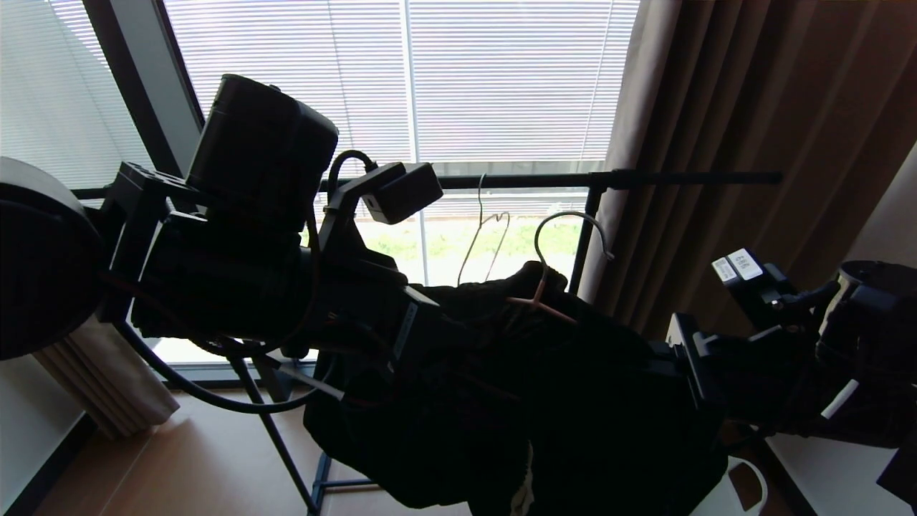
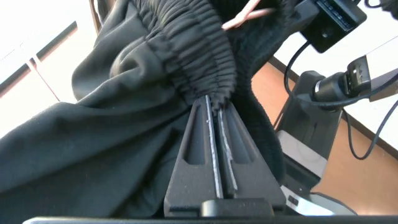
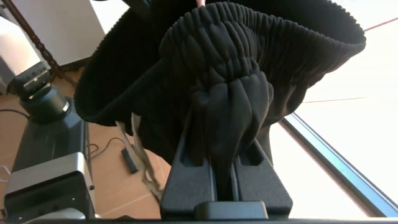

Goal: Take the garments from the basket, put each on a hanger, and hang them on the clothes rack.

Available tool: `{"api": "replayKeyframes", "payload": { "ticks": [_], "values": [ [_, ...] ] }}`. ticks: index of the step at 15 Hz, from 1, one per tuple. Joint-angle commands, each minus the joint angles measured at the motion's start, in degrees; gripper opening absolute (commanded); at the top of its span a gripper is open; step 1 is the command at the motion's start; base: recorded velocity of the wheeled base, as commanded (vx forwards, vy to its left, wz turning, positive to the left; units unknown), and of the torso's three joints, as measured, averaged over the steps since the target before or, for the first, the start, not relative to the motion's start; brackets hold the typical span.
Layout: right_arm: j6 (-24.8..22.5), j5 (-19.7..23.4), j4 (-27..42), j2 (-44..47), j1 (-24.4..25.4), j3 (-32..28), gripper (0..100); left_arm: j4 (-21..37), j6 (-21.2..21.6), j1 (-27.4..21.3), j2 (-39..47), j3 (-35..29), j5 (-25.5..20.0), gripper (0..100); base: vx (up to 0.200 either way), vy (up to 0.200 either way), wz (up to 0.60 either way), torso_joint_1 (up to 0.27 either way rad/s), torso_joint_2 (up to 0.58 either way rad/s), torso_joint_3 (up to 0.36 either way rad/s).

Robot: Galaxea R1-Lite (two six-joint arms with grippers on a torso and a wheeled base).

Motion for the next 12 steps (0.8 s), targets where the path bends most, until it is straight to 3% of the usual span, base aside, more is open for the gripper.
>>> {"api": "replayKeyframes", "payload": {
  "ticks": [1, 4, 5, 12],
  "values": [
    [0.0, 0.0, 0.0, 0.6, 0.1, 0.4, 0, -1.3, 0.0, -0.1, 0.0, 1.2, 0.0, 0, 0.000, 0.000, 0.00, 0.000, 0.00, 0.000],
    [0.0, 0.0, -0.1, 0.3, 0.1, 0.3, 0, -2.0, 0.0, -0.1, -0.1, 2.5, 0.0, 0, 0.000, 0.000, 0.00, 0.000, 0.00, 0.000],
    [0.0, 0.0, -0.1, 0.2, 0.1, 0.3, 0, -2.0, 0.5, -0.1, 0.0, 2.6, 0.0, 100, 0.000, 0.000, 0.00, 0.000, 0.00, 0.000],
    [0.0, 0.0, -0.9, 0.2, 0.1, 0.5, 0, -2.1, 1.5, -0.1, -1.5, 3.1, 0.1, 100, 0.000, 0.000, 0.00, 0.000, 0.00, 0.000]
  ]
}}
